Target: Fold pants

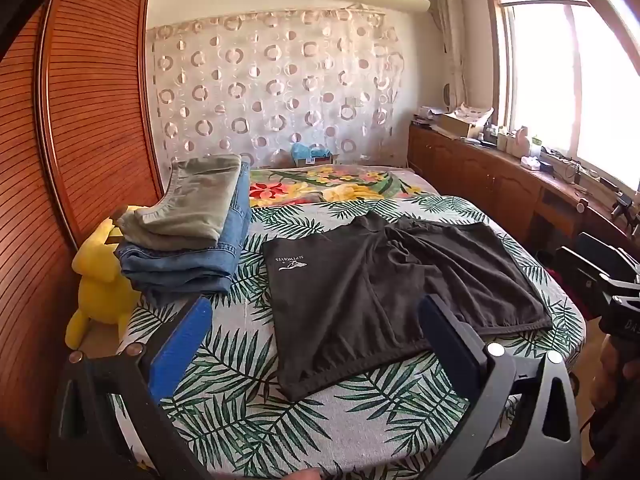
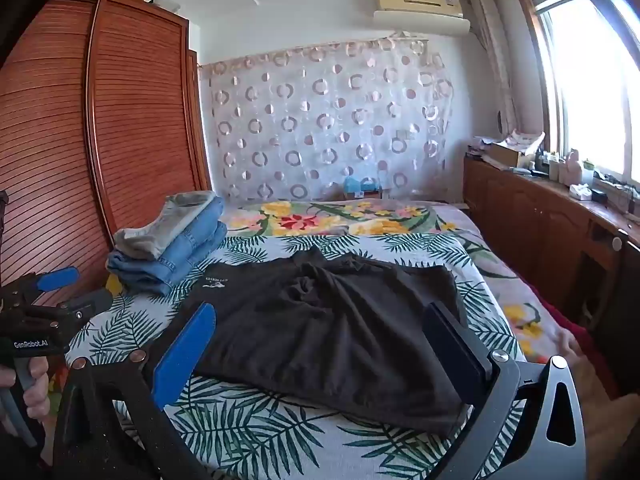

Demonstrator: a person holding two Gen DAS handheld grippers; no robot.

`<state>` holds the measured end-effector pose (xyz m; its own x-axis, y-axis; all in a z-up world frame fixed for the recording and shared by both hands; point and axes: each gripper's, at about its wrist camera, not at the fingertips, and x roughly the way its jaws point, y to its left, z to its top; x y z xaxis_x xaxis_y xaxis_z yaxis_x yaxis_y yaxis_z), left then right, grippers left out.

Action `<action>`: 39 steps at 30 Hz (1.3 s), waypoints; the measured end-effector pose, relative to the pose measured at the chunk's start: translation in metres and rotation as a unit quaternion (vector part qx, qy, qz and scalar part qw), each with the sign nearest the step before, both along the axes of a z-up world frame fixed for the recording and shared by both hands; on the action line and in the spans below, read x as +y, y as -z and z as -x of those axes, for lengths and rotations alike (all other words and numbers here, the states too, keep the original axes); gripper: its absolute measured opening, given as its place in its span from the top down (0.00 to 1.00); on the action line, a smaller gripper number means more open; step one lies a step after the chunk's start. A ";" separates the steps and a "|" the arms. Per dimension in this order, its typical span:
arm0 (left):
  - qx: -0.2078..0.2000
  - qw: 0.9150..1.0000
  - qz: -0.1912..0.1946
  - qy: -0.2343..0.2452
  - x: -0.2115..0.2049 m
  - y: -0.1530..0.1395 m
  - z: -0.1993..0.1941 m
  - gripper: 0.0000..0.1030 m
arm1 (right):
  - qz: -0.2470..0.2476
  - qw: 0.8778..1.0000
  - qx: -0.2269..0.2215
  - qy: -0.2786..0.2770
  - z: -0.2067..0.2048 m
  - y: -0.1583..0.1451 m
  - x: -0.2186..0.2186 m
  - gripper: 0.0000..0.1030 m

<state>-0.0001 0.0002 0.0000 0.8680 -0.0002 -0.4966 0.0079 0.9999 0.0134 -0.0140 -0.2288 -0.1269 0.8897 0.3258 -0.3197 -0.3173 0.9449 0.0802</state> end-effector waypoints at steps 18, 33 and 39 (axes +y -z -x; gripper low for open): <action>-0.005 1.000 0.002 0.004 -0.003 -0.007 0.004 0.00 | 0.001 1.000 0.002 0.001 0.005 -0.002 0.000 0.00; -0.009 1.000 0.006 0.006 -0.003 -0.006 0.006 0.00 | 0.004 1.000 0.003 0.002 0.006 -0.002 0.003 0.00; -0.010 1.000 0.006 0.005 -0.003 -0.007 0.006 0.00 | 0.002 1.000 0.004 0.004 0.005 -0.002 0.002 0.00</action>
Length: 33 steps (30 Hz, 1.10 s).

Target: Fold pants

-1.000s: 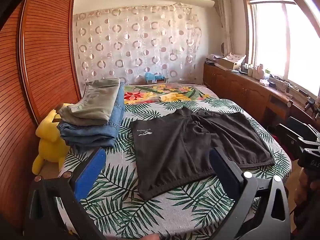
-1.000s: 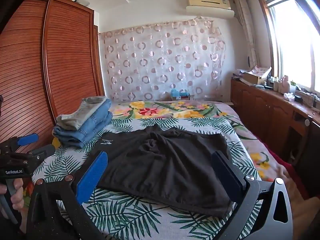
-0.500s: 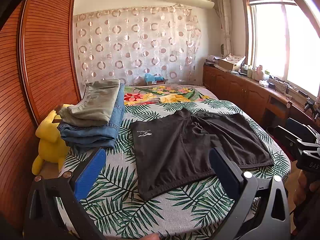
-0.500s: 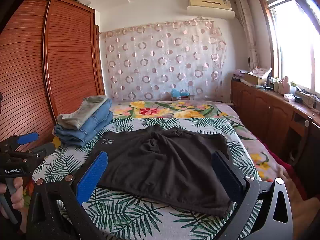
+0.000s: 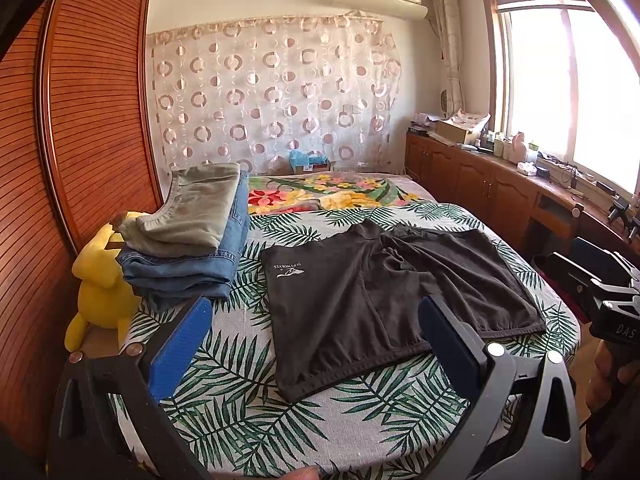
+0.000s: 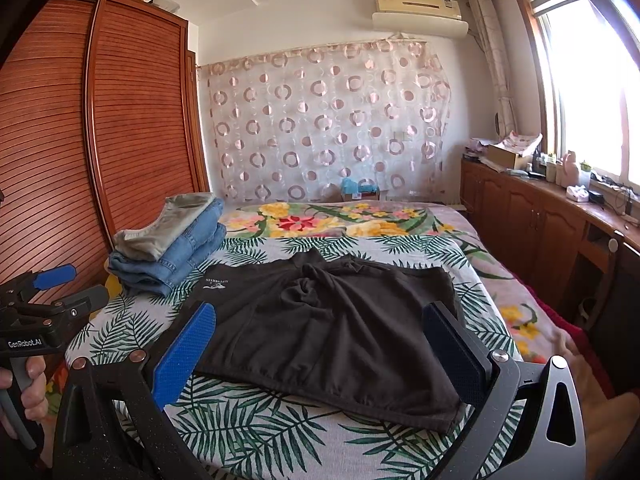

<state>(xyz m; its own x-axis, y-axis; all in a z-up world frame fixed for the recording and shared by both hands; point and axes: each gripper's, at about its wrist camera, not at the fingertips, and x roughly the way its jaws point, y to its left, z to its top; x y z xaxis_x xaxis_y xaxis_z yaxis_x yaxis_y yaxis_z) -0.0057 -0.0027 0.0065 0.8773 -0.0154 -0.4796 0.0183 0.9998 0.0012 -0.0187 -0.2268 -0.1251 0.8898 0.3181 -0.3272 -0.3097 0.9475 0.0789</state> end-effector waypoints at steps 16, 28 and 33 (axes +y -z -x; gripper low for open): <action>-0.002 1.000 0.001 0.001 -0.001 -0.001 0.000 0.00 | 0.000 1.000 0.001 0.001 0.002 -0.001 0.000 0.00; -0.002 1.000 0.002 0.001 -0.002 -0.002 0.000 0.00 | -0.002 1.000 0.001 0.001 0.001 -0.001 0.000 0.00; -0.002 1.000 0.002 0.001 -0.002 -0.003 0.000 0.00 | -0.001 1.000 0.001 0.001 0.001 -0.001 0.000 0.00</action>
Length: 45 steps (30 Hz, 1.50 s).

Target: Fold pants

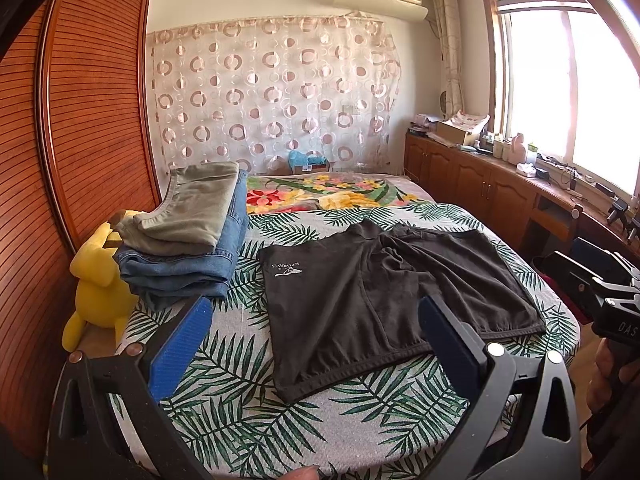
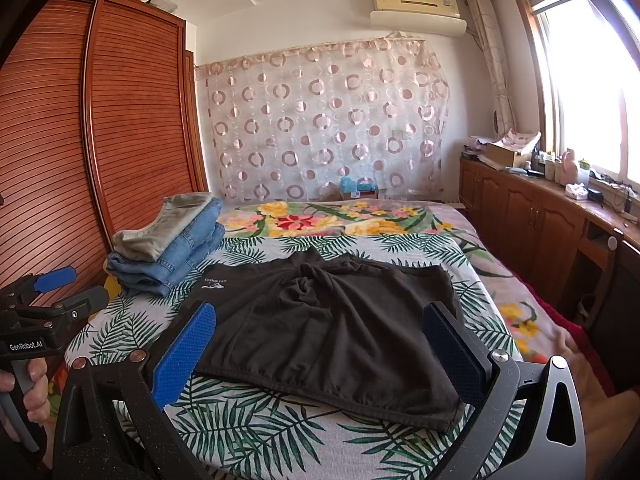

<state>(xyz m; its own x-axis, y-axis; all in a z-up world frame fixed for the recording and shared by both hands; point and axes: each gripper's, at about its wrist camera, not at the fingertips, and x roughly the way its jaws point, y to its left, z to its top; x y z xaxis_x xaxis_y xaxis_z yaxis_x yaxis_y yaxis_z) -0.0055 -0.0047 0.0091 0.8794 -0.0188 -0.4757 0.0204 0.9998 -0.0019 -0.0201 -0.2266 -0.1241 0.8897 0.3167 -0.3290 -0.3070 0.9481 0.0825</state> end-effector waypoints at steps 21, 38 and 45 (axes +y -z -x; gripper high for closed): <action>0.001 1.000 0.001 0.000 -0.002 0.001 0.000 0.00 | 0.000 1.000 -0.001 0.000 0.000 0.000 0.000 0.00; 0.054 0.999 0.007 -0.004 0.006 0.039 -0.017 0.00 | 0.016 0.999 0.034 0.018 -0.016 0.020 -0.009 0.00; 0.070 0.997 0.009 -0.009 0.017 0.052 -0.023 0.00 | 0.024 0.998 0.051 0.028 -0.024 0.023 -0.017 0.00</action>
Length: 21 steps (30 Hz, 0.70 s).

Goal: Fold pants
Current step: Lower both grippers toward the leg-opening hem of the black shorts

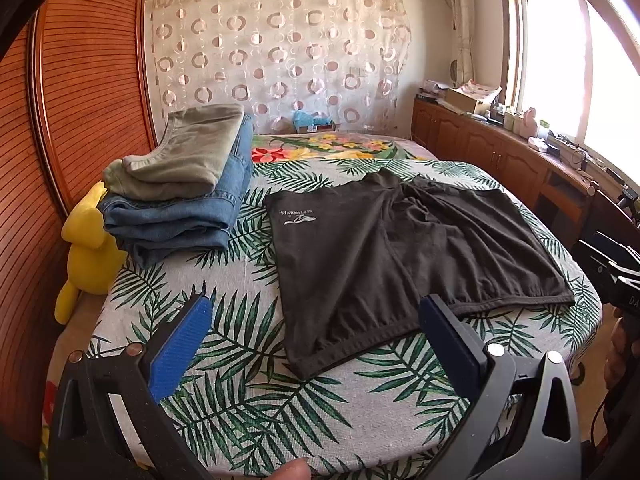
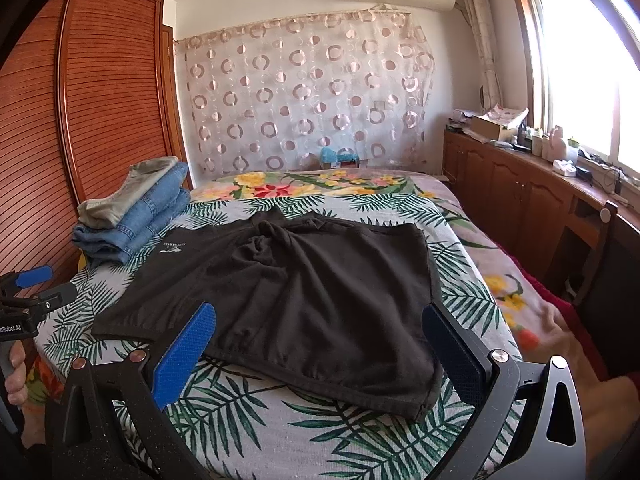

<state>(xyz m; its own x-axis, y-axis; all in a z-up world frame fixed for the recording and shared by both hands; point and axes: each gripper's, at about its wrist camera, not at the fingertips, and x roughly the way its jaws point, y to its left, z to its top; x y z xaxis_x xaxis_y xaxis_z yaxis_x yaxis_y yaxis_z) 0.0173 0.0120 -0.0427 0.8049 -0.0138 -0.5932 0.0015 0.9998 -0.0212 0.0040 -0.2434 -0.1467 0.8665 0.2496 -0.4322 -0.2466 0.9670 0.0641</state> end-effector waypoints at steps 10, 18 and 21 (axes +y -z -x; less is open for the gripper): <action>0.027 1.000 0.009 -0.013 0.025 0.023 -0.008 0.00 | 0.016 1.000 0.025 0.007 -0.006 0.003 -0.002 0.00; 0.050 0.999 0.021 -0.008 0.035 0.042 -0.011 0.00 | 0.039 0.997 0.070 0.022 -0.010 0.006 -0.007 0.01; 0.058 0.998 0.032 -0.002 0.036 0.047 -0.014 0.06 | 0.040 0.995 0.085 0.026 -0.008 0.003 -0.012 0.02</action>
